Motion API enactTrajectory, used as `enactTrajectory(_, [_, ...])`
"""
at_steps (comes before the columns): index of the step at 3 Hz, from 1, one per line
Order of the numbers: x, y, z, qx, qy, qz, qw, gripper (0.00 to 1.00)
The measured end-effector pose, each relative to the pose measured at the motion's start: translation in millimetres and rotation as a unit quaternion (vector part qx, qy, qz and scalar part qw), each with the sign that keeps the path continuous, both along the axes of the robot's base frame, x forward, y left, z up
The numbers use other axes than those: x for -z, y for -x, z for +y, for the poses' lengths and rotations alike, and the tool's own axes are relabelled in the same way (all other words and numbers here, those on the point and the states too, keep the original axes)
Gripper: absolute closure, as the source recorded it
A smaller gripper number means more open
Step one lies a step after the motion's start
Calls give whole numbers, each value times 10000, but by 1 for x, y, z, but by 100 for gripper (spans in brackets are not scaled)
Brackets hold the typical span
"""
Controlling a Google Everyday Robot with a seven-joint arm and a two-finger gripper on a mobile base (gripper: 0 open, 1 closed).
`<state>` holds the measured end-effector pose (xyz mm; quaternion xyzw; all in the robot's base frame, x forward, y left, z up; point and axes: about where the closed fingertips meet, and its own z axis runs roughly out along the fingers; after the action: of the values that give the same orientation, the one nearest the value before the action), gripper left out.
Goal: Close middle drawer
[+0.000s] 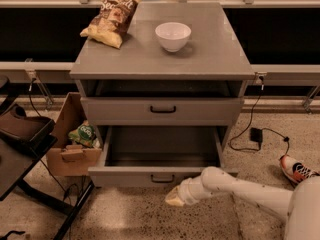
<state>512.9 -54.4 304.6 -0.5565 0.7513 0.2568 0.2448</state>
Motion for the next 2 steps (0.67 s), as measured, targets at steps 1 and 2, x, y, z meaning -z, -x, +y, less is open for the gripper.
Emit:
enactTrajectory(1, [-12, -34, -1, -174, 139, -145, 9996, 100])
enactTrajectory(2, [-27, -79, 0, -390, 317, -315, 9982, 100])
